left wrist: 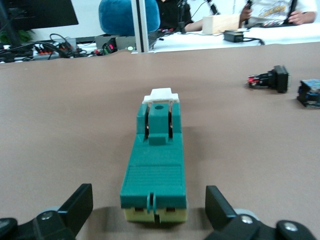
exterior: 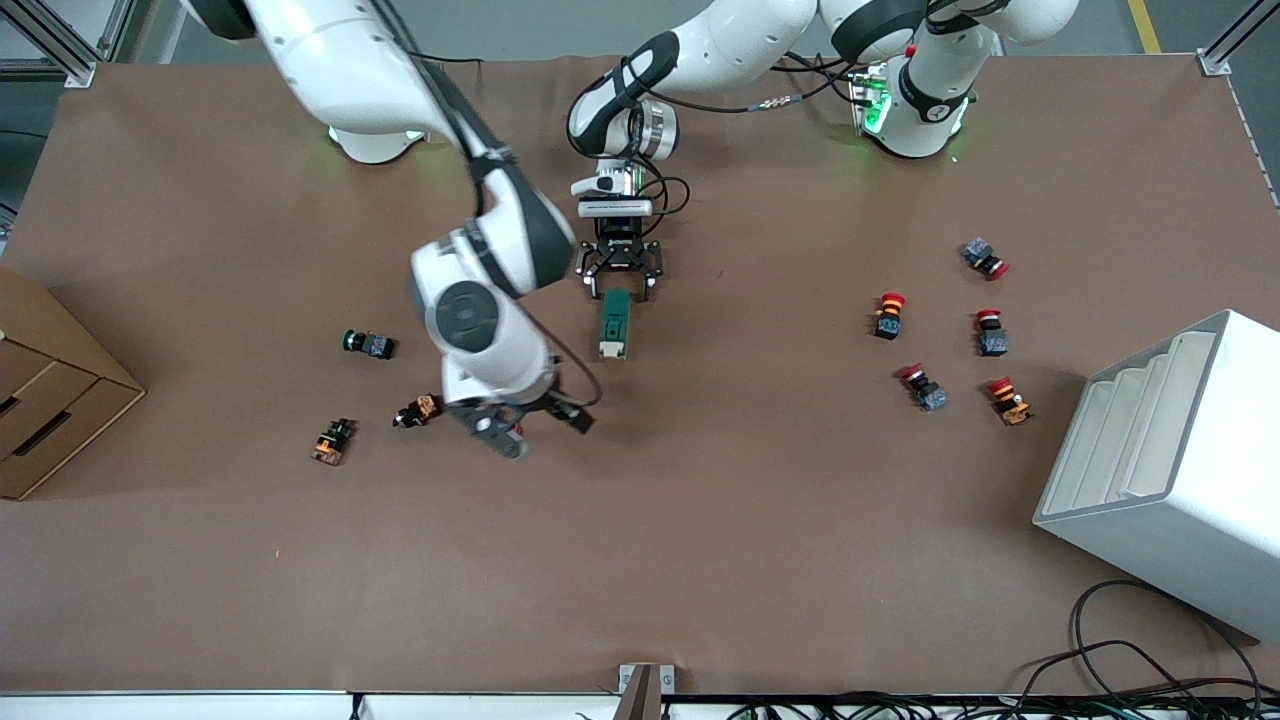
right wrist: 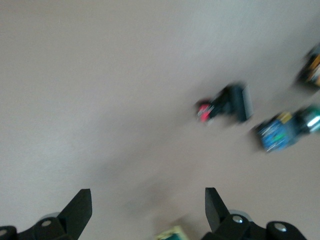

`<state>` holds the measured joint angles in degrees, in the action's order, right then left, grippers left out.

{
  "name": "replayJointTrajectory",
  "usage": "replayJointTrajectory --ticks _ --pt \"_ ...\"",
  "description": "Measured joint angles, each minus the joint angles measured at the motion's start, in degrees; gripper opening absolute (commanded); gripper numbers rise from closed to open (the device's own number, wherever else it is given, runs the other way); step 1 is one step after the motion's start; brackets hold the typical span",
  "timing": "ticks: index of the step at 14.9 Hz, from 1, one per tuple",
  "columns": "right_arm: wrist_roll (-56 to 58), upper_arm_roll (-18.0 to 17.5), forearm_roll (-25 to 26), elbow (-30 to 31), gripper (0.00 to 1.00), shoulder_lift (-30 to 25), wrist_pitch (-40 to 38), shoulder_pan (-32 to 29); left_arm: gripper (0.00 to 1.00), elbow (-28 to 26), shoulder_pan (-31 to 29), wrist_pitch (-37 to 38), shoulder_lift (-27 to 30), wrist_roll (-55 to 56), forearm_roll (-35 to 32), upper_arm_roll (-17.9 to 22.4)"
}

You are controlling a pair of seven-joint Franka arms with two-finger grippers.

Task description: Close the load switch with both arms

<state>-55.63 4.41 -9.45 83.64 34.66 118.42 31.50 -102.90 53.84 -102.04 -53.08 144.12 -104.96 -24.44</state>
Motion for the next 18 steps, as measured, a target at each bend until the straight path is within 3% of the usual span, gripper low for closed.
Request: replayJointTrajectory --ticks 5,9,15,18 --pt "21.97 0.05 0.35 -0.05 1.0 -6.71 -12.53 -9.59 0.99 8.46 -0.64 -1.31 0.76 -10.63 11.4 -1.12" --pt "36.87 0.32 3.24 -0.09 1.0 -11.63 -20.63 -15.37 0.99 13.68 -4.08 -1.5 3.65 -21.44 20.94 -4.69" --pt "55.7 0.43 9.62 -0.07 1.0 -17.66 -27.83 -24.46 0.99 22.06 -15.31 -1.59 10.01 -44.37 37.5 -13.08" --pt "63.1 0.51 10.0 -0.82 1.0 -18.69 -29.55 -28.59 0.99 25.31 -20.35 -1.8 14.67 -57.4 47.93 -13.85"
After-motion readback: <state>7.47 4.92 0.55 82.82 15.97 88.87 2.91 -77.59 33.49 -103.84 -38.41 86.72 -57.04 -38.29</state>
